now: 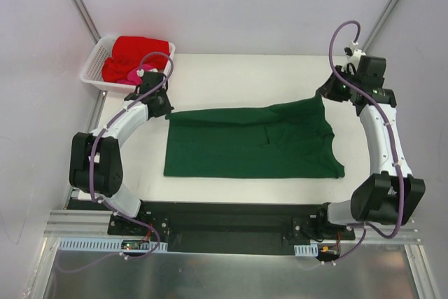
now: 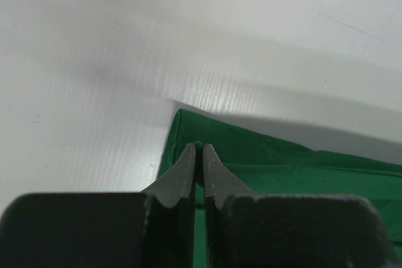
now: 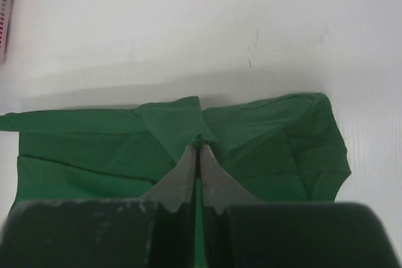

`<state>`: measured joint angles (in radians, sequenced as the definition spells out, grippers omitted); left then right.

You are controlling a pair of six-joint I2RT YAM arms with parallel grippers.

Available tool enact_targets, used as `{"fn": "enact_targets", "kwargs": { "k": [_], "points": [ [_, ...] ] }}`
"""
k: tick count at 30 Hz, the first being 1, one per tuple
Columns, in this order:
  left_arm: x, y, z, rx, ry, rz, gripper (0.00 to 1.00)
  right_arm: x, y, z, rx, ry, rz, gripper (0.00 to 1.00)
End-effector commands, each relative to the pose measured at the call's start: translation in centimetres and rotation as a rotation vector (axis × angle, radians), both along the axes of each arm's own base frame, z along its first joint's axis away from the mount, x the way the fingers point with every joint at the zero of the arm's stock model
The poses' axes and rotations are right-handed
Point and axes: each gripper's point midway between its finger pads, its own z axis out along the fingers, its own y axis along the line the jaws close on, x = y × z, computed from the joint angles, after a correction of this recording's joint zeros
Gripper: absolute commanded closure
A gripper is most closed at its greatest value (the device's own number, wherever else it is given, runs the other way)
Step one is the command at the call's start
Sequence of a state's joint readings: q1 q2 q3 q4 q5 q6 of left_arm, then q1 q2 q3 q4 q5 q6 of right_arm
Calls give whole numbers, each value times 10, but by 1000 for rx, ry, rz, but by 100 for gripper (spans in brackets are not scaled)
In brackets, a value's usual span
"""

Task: Fold and stack the t-shirts

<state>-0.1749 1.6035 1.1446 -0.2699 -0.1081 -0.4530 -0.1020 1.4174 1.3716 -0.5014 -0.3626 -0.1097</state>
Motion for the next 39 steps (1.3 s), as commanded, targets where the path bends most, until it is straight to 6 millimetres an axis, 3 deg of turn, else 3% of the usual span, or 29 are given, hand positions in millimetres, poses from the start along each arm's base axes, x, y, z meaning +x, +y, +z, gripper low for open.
{"fn": "enact_targets", "kwargs": {
  "k": [1, 6, 13, 20, 27, 36, 39],
  "points": [
    [-8, 3, 6, -20, -25, 7, 100, -29, 3, 14, -17, -38, 10, 99],
    [-20, 4, 5, -28, -25, 10, 100, -60, 3, 13, -31, -25, 2, 99],
    [-37, 1, 7, -61, -31, -2, 100, -95, 5, -7, -30, 34, -11, 99],
    [-66, -6, -10, -113, 18, -4, 100, -123, 3, -13, -41, 63, -35, 99],
    [-88, -6, -19, -124, 31, -3, 100, -142, -4, -34, -75, 149, -62, 99],
    [-109, -9, -28, -135, 47, -7, 100, -159, -5, -37, -82, 174, -73, 99],
    [-115, -9, -32, -139, 58, 3, 100, -165, -2, -48, -67, 211, -66, 99]
  ]
}}
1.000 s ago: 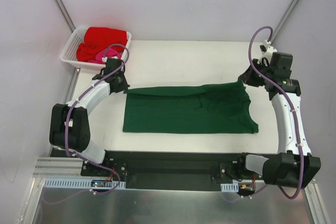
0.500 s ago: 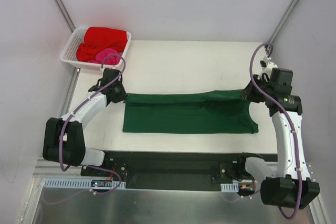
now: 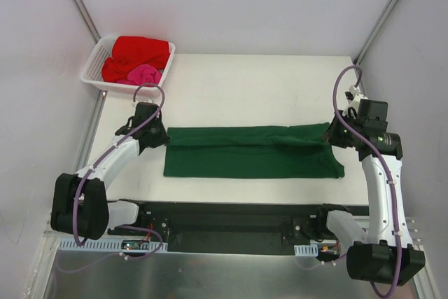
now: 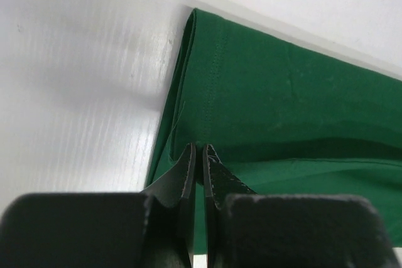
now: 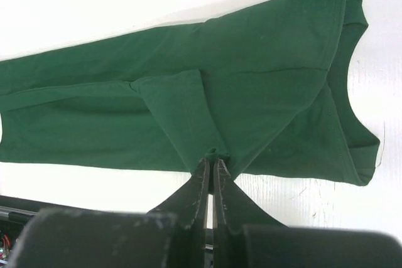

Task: Fold and stack the t-shirts

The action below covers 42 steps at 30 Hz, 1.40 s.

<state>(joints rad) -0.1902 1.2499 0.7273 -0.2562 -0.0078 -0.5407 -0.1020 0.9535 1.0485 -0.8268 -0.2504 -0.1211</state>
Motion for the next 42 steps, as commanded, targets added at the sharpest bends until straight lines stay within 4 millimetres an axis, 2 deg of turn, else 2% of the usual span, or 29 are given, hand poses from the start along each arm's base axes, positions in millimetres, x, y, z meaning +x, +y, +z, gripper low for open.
{"fn": "enact_targets", "kwargs": {
  "k": [1, 5, 8, 14, 24, 33, 42],
  "points": [
    [-9, -3, -2, -13, -2, 13, 100, -14, 2, -9, 5, 34, 6, 99],
    [-14, -2, -5, -6, 4, 13, 100, -19, 0, -31, 3, 78, -11, 99],
    [-18, -1, -11, 7, 25, 10, 100, -21, -1, -40, -2, 104, -13, 99],
    [-21, 5, -17, 34, 49, 28, 100, -26, 3, -46, 16, 148, 2, 99],
    [-23, 7, -22, 52, 67, 27, 100, -37, 13, -25, 60, 124, 21, 99],
    [-21, 8, -21, 58, 66, 27, 100, -38, 9, 0, 28, 87, 24, 99],
    [-18, 10, -20, 75, 63, 29, 100, -48, 15, -3, 58, 113, 25, 99]
  ]
}}
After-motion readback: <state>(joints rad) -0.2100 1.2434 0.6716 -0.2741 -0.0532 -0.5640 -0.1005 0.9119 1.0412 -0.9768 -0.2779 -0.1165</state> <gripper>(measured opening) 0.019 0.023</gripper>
